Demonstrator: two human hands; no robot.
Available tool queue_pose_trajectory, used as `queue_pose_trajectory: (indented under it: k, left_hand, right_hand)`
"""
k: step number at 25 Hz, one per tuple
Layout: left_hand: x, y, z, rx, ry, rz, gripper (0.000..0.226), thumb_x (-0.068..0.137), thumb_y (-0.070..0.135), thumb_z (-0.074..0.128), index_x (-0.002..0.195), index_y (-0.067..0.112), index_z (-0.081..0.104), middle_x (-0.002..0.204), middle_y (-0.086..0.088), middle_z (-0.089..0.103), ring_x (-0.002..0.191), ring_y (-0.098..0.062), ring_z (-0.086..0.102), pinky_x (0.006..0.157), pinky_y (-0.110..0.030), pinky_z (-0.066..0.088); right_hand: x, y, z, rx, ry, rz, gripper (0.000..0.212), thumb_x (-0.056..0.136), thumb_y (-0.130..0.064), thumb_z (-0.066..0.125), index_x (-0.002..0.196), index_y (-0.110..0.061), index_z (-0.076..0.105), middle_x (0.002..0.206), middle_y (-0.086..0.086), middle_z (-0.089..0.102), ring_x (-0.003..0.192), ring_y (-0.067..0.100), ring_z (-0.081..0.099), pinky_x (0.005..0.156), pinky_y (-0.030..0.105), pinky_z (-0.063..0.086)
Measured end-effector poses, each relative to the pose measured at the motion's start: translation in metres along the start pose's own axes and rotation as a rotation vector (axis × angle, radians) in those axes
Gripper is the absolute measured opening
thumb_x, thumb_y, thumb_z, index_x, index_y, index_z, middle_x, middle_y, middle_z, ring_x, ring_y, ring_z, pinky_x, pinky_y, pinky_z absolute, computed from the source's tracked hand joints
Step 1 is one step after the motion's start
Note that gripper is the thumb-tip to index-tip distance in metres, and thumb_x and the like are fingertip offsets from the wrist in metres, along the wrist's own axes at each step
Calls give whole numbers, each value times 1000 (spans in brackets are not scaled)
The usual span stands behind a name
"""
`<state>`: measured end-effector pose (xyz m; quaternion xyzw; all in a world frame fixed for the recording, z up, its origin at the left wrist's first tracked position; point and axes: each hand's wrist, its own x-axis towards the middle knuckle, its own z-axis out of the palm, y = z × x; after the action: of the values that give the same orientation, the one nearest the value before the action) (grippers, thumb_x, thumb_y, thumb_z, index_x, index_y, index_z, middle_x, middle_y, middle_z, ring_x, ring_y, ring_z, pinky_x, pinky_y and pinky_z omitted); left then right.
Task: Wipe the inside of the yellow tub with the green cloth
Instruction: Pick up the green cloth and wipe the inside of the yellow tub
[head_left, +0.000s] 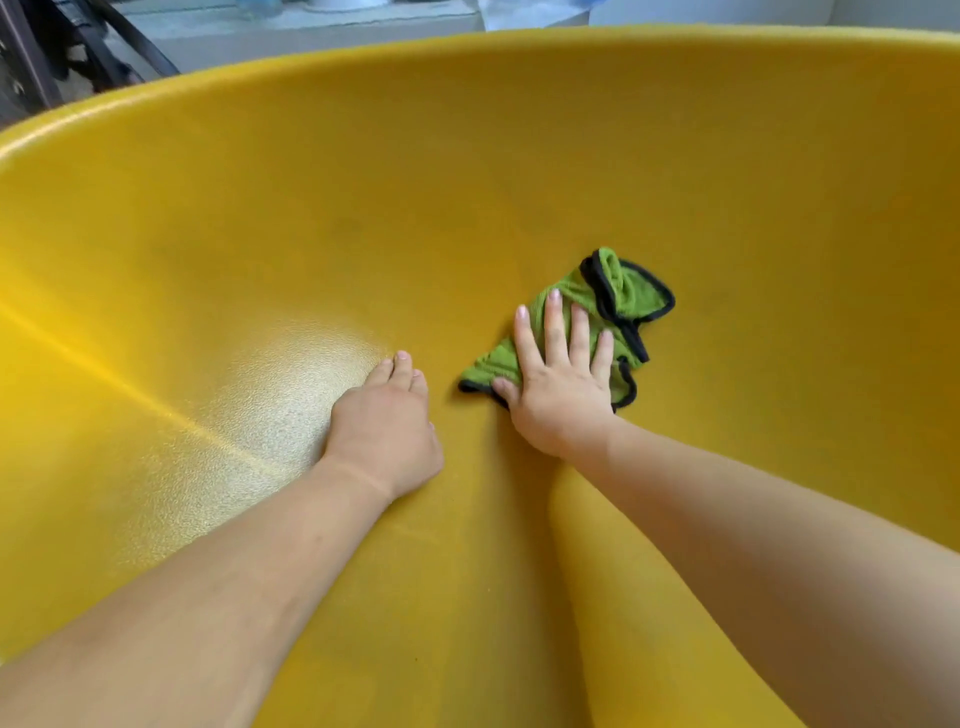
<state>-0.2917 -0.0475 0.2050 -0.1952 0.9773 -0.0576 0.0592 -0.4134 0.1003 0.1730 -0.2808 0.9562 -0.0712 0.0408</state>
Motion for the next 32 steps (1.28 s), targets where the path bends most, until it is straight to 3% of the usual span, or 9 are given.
queue_pose_trajectory:
  k: [4,7,10,14,17,21,27,29,32]
  left_hand:
    - [11,-10,-11,-72,70,16,40,90,25,49,127,16,63,161,-2,41,141,-23,40,102,-39,45]
    - [20,-29,-15,-37,143,86,37,86,22,51,120,17,66,143,-3,53,130,-29,46,100,-43,42]
    - [25,-39,-10,-5,157,72,46,85,29,55,129,21,62,158,-9,40,144,-34,34,114,-48,30]
    - [25,-56,-1,158,98,-21,80,91,60,37,159,23,21,171,-15,-1,157,-37,-4,124,-62,3]
    - [20,-72,4,234,142,2,90,90,73,19,163,21,9,171,-14,-5,157,-35,-7,124,-60,3]
    - [20,-79,6,226,171,47,94,88,75,19,163,18,10,172,-13,-1,158,-33,-3,125,-56,5]
    - [15,-90,-19,242,-36,130,104,79,63,41,162,9,7,171,-12,-12,158,-30,-11,127,-50,6]
    - [14,-96,-36,323,-153,144,113,77,64,50,162,12,-2,167,-15,-25,154,-36,-24,125,-57,-1]
    - [16,-122,-57,452,-129,44,132,69,84,54,161,14,-11,164,-19,-31,151,-40,-30,120,-66,-7]
  right_hand:
    - [10,-19,7,65,76,12,73,105,-54,19,163,-24,-15,168,6,-31,154,33,-28,121,60,-16]
    - [-25,-20,15,-53,-58,-259,70,106,-51,19,164,-23,-9,172,2,-21,156,29,-25,124,57,-12]
    - [-45,2,6,-116,-155,-564,79,102,-65,19,164,-27,-12,171,0,-22,155,26,-27,126,53,-11]
    - [-31,12,6,-205,-147,-209,116,78,-95,16,160,-23,-23,167,3,-33,153,32,-32,126,51,-9]
    - [30,-17,-4,-242,55,-143,109,88,-85,24,163,-15,-15,169,8,-27,155,36,-24,127,52,-7]
    - [85,-63,-21,-87,309,-76,98,96,-64,39,163,-4,0,171,19,-9,156,47,-7,126,58,-1]
    - [0,-94,38,19,-36,-441,82,101,-58,24,165,-12,2,173,9,-9,158,34,-15,128,51,-3]
    - [-8,-78,30,-47,-84,-537,84,98,-62,14,165,-13,-3,173,8,-12,157,32,-19,128,49,-4]
    - [-4,-61,24,-193,-21,-743,84,100,-62,14,164,-8,4,173,12,-4,157,34,-15,128,52,2]
